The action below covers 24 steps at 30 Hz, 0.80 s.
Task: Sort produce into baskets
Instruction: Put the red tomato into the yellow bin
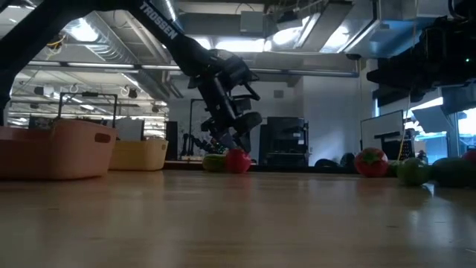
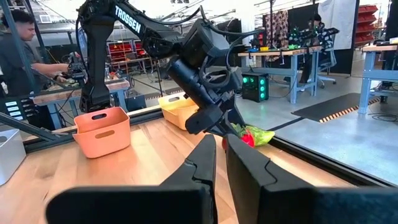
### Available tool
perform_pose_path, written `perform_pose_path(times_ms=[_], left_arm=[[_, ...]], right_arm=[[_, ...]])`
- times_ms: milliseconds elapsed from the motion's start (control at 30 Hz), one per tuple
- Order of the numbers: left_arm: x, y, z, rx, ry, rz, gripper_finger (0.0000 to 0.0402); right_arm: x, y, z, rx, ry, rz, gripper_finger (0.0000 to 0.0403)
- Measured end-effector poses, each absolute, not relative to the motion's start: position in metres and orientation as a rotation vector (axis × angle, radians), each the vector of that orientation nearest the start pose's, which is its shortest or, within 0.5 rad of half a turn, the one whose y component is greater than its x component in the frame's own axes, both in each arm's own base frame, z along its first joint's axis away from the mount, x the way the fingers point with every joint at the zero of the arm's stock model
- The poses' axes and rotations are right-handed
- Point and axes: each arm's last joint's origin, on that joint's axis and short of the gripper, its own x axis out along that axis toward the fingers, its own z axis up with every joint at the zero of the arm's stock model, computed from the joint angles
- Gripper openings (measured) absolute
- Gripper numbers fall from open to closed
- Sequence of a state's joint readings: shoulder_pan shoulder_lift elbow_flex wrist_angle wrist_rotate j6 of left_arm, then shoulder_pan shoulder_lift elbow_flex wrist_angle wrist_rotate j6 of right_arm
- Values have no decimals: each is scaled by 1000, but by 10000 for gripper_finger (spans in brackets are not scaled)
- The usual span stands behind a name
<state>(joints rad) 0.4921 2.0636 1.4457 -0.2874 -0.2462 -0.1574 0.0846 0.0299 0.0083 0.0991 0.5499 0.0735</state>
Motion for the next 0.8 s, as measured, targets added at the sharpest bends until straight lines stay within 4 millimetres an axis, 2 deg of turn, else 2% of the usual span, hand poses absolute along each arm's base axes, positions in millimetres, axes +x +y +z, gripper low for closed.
perform_pose_path(times_ms=[533, 800], left_arm=[[380, 204, 165, -252, 955, 742, 286], [385, 176, 176, -244, 992, 643, 286]], right_arm=[[96, -7, 172, 93, -79, -462, 35], [96, -7, 172, 99, -79, -462, 35]])
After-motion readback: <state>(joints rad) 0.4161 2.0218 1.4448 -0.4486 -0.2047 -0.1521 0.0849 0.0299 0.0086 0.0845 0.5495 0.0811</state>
